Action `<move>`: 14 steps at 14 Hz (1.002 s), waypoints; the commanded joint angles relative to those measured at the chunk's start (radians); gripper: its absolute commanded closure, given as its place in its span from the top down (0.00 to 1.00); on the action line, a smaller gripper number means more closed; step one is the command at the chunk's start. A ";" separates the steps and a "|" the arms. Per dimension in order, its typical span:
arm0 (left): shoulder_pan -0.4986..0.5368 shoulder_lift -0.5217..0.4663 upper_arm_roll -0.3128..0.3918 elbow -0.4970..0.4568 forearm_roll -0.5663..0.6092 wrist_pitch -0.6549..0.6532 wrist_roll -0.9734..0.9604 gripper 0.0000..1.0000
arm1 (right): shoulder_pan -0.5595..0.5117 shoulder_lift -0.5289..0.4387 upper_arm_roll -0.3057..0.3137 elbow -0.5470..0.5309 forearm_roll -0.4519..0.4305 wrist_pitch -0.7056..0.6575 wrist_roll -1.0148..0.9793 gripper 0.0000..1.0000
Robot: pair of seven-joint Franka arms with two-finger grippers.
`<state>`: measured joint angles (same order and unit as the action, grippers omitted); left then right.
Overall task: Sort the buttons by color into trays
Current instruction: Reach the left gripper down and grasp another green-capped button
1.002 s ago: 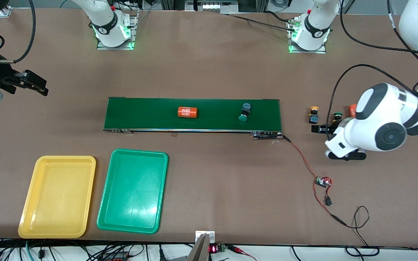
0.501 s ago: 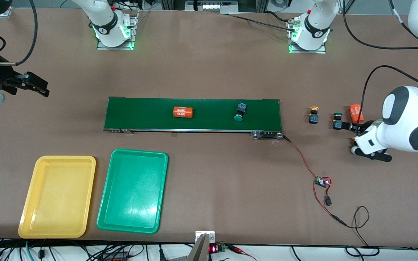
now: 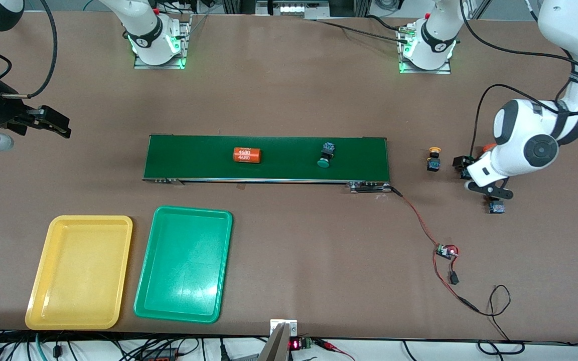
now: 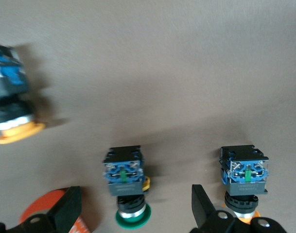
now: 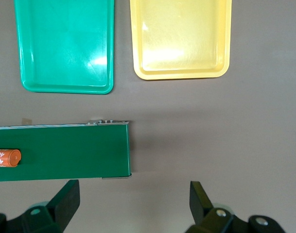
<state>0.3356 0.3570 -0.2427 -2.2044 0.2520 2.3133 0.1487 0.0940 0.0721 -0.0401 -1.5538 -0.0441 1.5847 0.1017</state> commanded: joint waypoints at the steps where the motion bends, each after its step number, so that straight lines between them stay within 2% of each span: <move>1: -0.010 0.015 0.040 -0.043 -0.017 0.043 0.043 1.00 | 0.000 0.011 0.005 0.011 -0.031 -0.005 0.007 1.00; 4: 0.016 0.045 0.046 -0.041 -0.017 0.123 0.123 0.98 | 0.003 0.012 0.006 0.003 -0.039 -0.012 0.003 1.00; 5: 0.017 0.045 0.046 -0.043 -0.016 0.123 0.126 0.80 | 0.009 0.017 0.006 0.001 -0.039 -0.021 0.001 1.00; 6: 0.019 0.043 0.045 -0.043 -0.017 0.123 0.124 0.56 | 0.013 0.026 0.006 0.006 -0.042 -0.041 0.000 1.00; 7: 0.022 0.040 0.045 -0.041 -0.020 0.121 0.123 0.39 | 0.013 0.028 0.009 0.006 -0.049 -0.041 0.000 1.00; 8: 0.022 0.040 0.045 -0.038 -0.025 0.121 0.115 0.25 | 0.012 0.028 0.011 0.006 -0.059 -0.041 -0.007 1.00; 9: 0.022 0.040 0.043 -0.035 -0.025 0.120 0.112 0.19 | 0.012 0.028 0.011 0.006 -0.059 -0.041 -0.010 1.00; 12: 0.020 0.004 0.022 -0.012 -0.031 0.072 0.108 0.11 | 0.001 0.028 0.009 0.008 -0.049 -0.041 -0.011 1.00; 14: 0.022 -0.018 -0.042 0.067 -0.040 -0.074 0.106 0.11 | -0.002 0.028 0.009 0.009 -0.048 -0.041 -0.011 1.00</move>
<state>0.3544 0.3852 -0.2314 -2.2015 0.2484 2.3735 0.2384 0.1012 0.1013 -0.0353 -1.5555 -0.0849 1.5577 0.1000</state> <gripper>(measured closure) 0.568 0.000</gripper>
